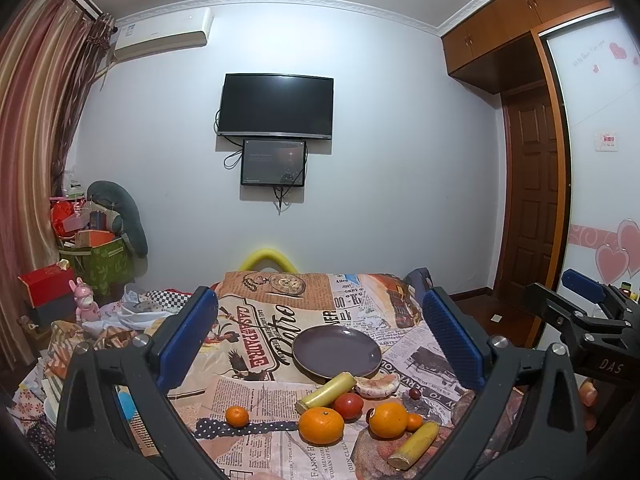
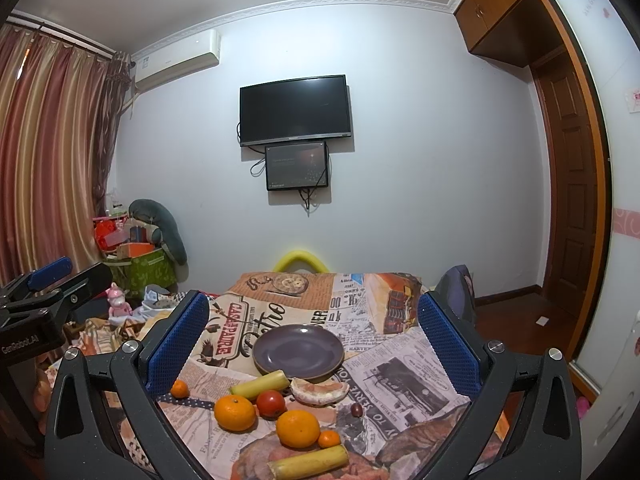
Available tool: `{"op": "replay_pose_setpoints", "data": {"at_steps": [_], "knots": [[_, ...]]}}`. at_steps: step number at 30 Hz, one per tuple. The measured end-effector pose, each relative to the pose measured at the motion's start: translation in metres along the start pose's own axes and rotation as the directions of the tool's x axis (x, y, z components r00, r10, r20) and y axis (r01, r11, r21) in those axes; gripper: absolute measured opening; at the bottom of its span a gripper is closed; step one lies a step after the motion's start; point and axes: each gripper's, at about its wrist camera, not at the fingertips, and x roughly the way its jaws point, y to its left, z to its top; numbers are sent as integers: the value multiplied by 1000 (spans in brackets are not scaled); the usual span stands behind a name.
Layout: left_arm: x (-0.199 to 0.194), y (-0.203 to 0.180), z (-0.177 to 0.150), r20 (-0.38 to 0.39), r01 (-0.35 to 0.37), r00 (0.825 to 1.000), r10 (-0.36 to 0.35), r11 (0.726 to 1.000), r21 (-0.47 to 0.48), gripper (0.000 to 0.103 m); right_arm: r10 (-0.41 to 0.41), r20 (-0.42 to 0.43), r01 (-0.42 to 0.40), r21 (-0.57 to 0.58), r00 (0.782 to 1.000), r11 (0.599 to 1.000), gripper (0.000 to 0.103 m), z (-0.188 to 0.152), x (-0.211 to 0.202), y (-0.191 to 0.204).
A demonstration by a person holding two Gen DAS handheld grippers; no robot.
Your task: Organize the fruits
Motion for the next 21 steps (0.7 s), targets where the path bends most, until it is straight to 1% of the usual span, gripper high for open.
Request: {"op": "replay_pose_setpoints", "data": {"at_steps": [21], "knots": [[-3,3,2,-2,3,1000,-3,1000,-2,103,1,0,-1,1,1000,1000,103,1,-1,0]]}}
